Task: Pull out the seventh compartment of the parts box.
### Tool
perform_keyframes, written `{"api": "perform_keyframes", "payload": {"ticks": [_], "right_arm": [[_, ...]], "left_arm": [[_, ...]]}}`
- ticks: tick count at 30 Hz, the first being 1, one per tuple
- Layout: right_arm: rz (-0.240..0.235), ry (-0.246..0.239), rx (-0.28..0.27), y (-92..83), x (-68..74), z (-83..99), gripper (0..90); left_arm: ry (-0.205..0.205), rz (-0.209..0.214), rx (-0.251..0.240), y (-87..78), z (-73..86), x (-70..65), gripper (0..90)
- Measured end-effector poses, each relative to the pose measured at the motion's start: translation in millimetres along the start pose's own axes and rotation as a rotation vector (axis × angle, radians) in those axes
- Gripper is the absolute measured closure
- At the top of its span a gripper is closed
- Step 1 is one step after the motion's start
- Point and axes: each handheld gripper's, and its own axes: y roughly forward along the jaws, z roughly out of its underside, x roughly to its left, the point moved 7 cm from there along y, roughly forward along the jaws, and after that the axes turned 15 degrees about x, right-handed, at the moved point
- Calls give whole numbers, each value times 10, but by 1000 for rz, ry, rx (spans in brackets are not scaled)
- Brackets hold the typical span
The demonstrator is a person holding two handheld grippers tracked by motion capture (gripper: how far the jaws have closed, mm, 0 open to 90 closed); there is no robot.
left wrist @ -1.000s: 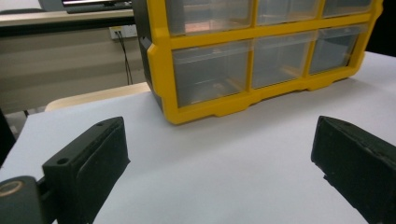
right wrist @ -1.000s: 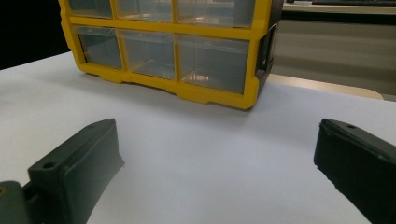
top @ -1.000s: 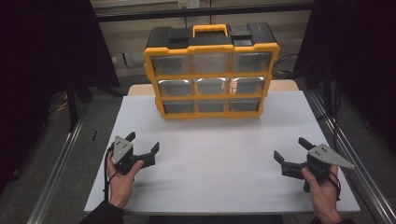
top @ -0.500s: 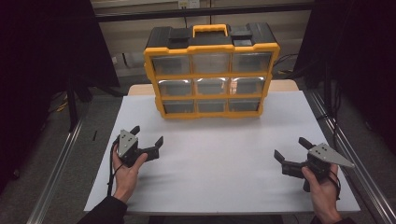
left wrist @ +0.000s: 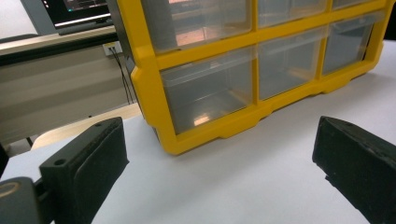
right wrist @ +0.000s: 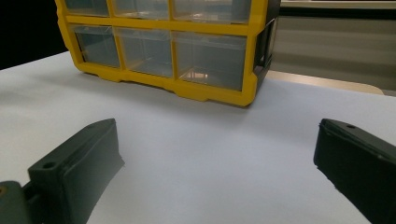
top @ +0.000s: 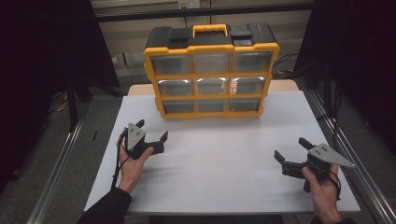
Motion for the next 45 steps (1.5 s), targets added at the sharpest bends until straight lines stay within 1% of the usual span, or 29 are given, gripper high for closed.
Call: {"api": "perform_keyframes", "payload": {"ticks": [1,6,8,9,11,13,14,15,16,18,19,20,21,23,25,27,28,30,31,32,33,34,35,36,38,39,40,41,45], "right_arm": [[-2,-1,2,-3,-1,2,1],[5,3,-2,-11,-14,6,1],[7,3,-2,-15,-15,6,1],[6,4,-2,-17,-12,5,1],[10,1,-6,-21,-9,1,1],[8,3,-3,-24,-4,2,1],[8,1,-3,-26,-2,3,1],[7,0,-2,-29,-2,3,1],[7,-1,-1,-30,-1,3,1],[6,-1,1,-33,4,1,1],[10,-6,-2,-29,4,-3,1],[10,-2,-1,-25,11,-3,1],[10,-5,0,-22,14,-4,1],[8,-12,3,-21,20,-5,1],[9,-10,2,-22,16,-4,1],[11,-6,-1,-21,12,-4,1],[8,-7,0,-23,9,-3,1],[9,-6,0,-23,9,-3,1],[9,-5,0,-23,12,-4,1],[8,-9,0,-22,16,-4,0],[8,-9,0,-22,16,-4,0],[6,-9,1,-21,18,-3,1],[6,-9,1,-21,18,-3,1],[7,-9,1,-22,17,-3,1],[7,-7,1,-21,16,-3,1],[7,-8,1,-21,16,-4,1],[4,-10,4,-21,19,-3,1],[3,-13,3,-18,20,-4,1],[3,-15,2,-15,24,-5,1]], "left_arm": [[13,6,14,14,1,-1,31],[34,8,18,112,-38,-27,32],[47,18,18,140,-63,-49,33],[64,2,18,154,-73,-51,33],[87,11,13,178,-92,-69,33],[75,17,10,202,-106,-85,33],[86,17,30,202,-102,-80,32],[74,34,34,208,-104,-95,27],[76,29,25,220,-112,-98,24],[122,-3,30,239,-117,-88,25],[133,-15,23,251,-122,-85,25],[158,-20,34,259,-116,-79,25],[145,-20,20,278,-119,-87,26],[155,-13,35,300,-107,-77,28],[203,-37,38,317,-103,-61,32],[245,-42,41,342,-103,-62,32],[252,-41,54,355,-103,-65,34],[289,-68,63,367,-126,-48,34],[329,-66,52,371,-156,-44,34],[322,-72,39,378,-168,-53,20],[345,-90,30,382,-189,-45,20],[378,-103,17,387,-205,-44,21],[390,-117,14,396,-206,-44,21],[423,-138,10,404,-209,-34,21],[469,-146,13,418,-202,-32,21],[465,-148,4,432,-199,-38,21],[494,-162,3,440,-207,-27,21],[505,-169,10,458,-203,-32,21],[554,-187,-1,496,-252,-40,25]]}}
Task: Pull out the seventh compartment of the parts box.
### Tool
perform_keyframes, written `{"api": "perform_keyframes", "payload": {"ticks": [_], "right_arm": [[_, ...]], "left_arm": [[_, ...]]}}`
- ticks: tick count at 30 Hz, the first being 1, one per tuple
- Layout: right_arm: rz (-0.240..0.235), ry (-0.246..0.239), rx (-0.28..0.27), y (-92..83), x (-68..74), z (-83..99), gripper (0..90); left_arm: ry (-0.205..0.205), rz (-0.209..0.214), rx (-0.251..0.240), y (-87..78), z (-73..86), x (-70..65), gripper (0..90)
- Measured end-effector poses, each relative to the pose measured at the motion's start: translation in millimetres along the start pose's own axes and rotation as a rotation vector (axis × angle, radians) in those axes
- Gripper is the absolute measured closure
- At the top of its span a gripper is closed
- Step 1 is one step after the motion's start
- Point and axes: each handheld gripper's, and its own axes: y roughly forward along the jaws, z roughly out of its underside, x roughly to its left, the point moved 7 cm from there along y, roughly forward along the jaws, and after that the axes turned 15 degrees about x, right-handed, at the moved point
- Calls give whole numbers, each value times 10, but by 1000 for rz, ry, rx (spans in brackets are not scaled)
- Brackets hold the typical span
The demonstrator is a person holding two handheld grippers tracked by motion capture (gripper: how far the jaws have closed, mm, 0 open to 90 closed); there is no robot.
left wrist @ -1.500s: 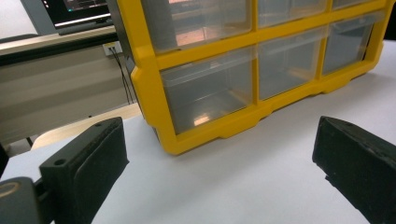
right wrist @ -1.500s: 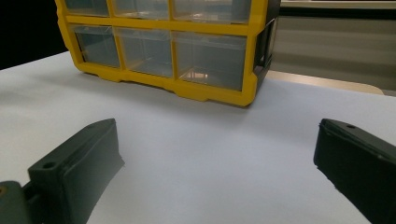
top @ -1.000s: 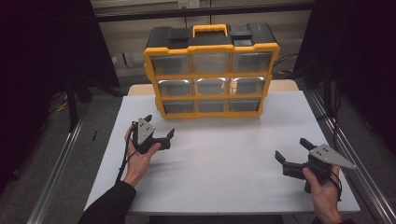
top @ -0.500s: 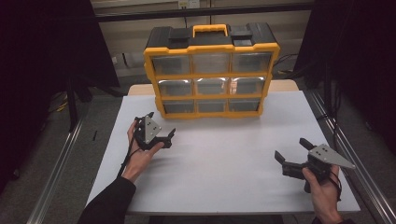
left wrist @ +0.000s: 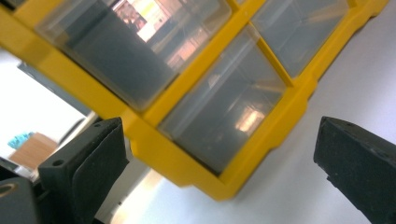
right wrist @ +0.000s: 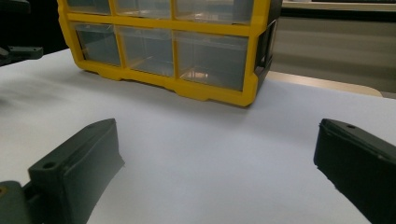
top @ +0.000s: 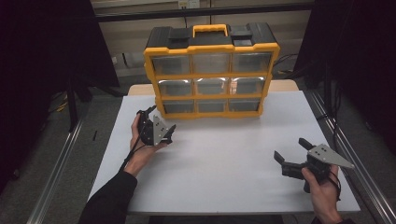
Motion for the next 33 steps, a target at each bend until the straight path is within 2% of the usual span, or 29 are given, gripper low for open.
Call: {"api": "perform_keyframes", "payload": {"ticks": [2,3,4,7,10,12,14,15,16,17,18,19,21,24,25,26,27,28,29,30,31,33], "right_arm": [[1,0,-2,-2,-4,0,1],[-2,7,1,-4,-1,2,1],[-2,6,2,-5,-4,3,1],[-2,2,0,-1,-2,0,1],[-2,-2,-2,5,2,-4,1],[-4,-2,-2,4,4,-3,1],[-3,3,0,3,0,-1,1],[-3,3,0,3,0,-1,1],[-5,2,2,3,-1,1,1],[-4,3,1,4,-1,0,1],[-4,2,0,4,1,-1,1],[-3,-3,-1,6,0,-2,1],[-5,-1,1,5,2,0,1],[-3,-1,-1,6,-1,-1,1],[-3,-2,-2,6,-1,-2,1],[-6,-2,1,5,1,0,1],[-5,-1,3,6,1,2,1],[-5,0,3,6,1,2,1],[-4,-2,0,6,0,0,1],[-5,-3,0,5,1,0,1],[-4,-3,-1,4,0,1,1],[-5,1,3,6,-1,4,1]], "left_arm": [[36,-33,-15,18,-33,11,29],[26,-27,-23,24,-35,-2,33],[38,-32,-29,30,-41,0,42],[117,-59,-18,71,-44,2,54],[124,-77,-26,101,-67,30,59],[168,-104,-26,122,-80,50,62],[191,-117,-27,162,-79,40,82],[208,-102,-22,180,-78,28,82],[218,-108,-2,193,-63,25,86],[223,-116,1,203,-65,23,89],[204,-117,-23,218,-80,6,89],[236,-111,-17,233,-77,-10,89],[302,-143,-8,256,-80,-16,104],[357,-178,-13,293,-99,-19,127],[384,-201,-18,298,-120,-3,130],[383,-205,-25,311,-123,-14,138],[387,-200,-9,319,-104,-27,139],[398,-206,-2,325,-95,-39,148],[428,-227,0,322,-101,-36,172],[416,-224,19,325,-74,-54,176],[421,-224,17,341,-66,-74,176],[458,-249,25,353,-48,-77,189]]}}
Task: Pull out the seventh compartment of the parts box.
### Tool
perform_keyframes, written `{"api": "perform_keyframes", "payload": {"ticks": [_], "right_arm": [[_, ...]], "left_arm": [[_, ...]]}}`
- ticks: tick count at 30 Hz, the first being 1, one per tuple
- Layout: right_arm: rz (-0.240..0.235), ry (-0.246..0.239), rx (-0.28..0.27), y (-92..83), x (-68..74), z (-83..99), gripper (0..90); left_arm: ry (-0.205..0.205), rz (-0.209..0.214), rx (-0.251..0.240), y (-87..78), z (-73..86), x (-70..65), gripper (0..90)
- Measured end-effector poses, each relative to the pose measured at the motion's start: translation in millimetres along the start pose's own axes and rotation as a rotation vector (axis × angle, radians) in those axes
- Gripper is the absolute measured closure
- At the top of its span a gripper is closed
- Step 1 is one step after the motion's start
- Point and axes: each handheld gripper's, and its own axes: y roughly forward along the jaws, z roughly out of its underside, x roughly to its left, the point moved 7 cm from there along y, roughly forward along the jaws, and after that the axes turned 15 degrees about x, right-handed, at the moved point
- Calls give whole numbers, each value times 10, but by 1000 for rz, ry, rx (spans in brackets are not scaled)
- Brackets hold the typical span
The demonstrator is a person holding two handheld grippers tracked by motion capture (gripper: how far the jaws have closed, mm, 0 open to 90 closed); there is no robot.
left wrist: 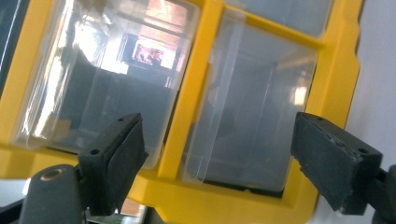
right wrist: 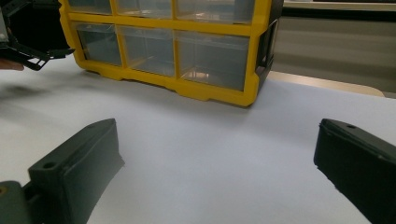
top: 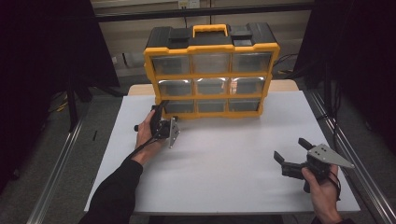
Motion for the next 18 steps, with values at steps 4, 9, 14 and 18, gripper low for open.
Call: {"api": "perform_keyframes", "payload": {"ticks": [4,9,14,18], "right_arm": [[1,-3,-4,-4,7,-4,1],[3,-5,-2,4,5,-2,0],[1,-5,-2,4,5,-1,0],[-1,-5,-2,3,5,-1,0]], "left_arm": [[66,-29,32,31,48,-10,240],[78,-11,33,77,79,-63,319],[114,-6,49,169,137,-61,364],[221,-24,119,164,177,-13,392]]}}
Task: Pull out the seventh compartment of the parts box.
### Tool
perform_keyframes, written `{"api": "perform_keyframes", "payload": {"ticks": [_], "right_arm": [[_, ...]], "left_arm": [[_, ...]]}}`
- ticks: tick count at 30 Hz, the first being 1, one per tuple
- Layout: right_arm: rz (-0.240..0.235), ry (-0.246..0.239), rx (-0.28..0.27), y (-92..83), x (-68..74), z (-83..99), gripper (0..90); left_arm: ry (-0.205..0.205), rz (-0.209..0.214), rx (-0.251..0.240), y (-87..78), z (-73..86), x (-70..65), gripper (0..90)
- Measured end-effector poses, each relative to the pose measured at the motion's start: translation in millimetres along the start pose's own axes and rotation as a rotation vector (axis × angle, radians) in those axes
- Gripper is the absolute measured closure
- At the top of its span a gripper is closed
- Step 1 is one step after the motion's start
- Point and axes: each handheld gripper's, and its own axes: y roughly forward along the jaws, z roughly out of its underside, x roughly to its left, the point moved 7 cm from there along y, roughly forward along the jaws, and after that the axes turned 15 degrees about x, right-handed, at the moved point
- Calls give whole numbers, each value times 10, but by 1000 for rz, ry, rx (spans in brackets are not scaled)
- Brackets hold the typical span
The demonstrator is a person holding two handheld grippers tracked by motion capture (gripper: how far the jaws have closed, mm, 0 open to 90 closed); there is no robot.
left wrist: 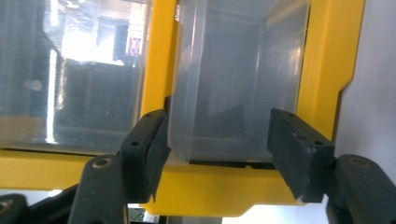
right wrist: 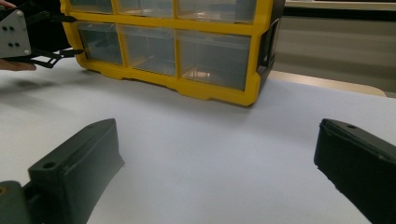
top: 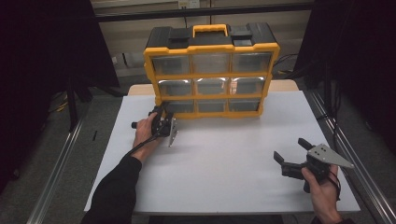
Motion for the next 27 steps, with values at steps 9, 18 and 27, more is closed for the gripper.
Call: {"api": "perform_keyframes", "payload": {"ticks": [9,18,27], "right_arm": [[-1,1,2,4,4,2,0],[-3,-3,4,7,9,1,0],[-10,-12,1,7,25,-4,2]], "left_arm": [[-6,-3,12,47,-3,-5,396],[-5,-70,38,34,5,30,552],[-9,-78,13,41,-5,59,672]]}}
